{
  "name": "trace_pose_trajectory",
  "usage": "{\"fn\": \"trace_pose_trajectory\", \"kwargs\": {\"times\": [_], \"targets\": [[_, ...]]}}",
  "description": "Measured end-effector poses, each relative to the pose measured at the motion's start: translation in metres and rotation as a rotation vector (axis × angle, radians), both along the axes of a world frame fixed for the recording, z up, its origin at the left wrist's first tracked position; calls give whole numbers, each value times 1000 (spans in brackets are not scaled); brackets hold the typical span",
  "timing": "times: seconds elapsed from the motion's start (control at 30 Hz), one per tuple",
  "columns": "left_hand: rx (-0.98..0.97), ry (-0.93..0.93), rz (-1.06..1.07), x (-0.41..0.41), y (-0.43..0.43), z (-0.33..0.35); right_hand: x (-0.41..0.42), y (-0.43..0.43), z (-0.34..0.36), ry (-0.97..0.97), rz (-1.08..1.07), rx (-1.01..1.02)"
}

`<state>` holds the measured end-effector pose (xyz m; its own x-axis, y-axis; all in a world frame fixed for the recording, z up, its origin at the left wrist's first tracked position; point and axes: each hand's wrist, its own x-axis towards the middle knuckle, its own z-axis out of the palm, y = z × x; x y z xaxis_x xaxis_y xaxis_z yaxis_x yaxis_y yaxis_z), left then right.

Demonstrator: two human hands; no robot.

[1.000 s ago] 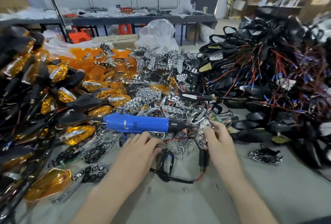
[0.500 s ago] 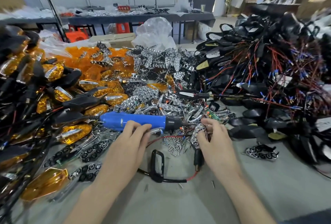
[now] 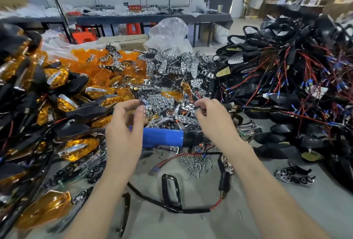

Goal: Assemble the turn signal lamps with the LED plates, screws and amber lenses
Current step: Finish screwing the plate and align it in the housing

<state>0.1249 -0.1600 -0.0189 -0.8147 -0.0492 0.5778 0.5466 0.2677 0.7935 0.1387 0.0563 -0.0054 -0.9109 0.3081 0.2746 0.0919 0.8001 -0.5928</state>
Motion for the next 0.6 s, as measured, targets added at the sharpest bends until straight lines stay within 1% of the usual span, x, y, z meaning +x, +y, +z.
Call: {"fn": "trace_pose_trajectory", "kwargs": {"times": [0.1, 0.23, 0.33, 0.4, 0.5, 0.6], "targets": [[108, 30, 69, -4, -9, 0, -29, -9, 8, -10, 118, 104], [139, 25, 138, -9, -18, -2, -76, -24, 14, -91, 180, 143], [121, 23, 182, -12, -22, -4, -108, -30, 13, -153, 183, 174], [119, 17, 189, -14, -22, -5, -123, -30, 9, -232, 189, 181], [38, 31, 212, -13, -21, -7, -137, -29, 0, -364, 199, 170], [38, 38, 217, -13, -21, -9, -147, -29, 1, -316, 188, 161]]}}
